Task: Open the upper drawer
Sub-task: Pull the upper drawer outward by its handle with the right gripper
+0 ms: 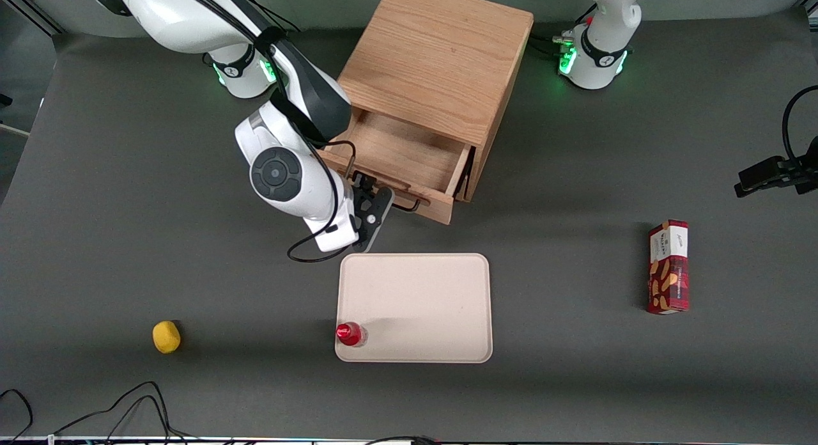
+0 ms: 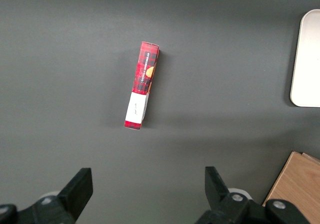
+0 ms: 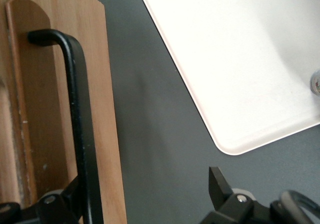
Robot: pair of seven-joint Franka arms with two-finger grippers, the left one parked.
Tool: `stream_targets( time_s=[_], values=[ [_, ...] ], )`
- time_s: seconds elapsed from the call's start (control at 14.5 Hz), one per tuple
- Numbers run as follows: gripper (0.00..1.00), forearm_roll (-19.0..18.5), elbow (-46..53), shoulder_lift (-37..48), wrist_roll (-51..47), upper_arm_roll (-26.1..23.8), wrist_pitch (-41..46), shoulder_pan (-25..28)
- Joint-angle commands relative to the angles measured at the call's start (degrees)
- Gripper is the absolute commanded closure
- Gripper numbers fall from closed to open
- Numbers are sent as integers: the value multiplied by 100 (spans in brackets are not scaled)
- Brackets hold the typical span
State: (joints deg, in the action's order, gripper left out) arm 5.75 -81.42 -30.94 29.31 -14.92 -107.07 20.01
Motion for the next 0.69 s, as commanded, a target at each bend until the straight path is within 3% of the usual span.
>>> stream_targets(
  time_s=[0.0,0.62],
  values=[
    [0,-39,206,-140,145,-19,-94,-85],
    [0,-39,381,-263,154,-19,-367,-217]
  ],
)
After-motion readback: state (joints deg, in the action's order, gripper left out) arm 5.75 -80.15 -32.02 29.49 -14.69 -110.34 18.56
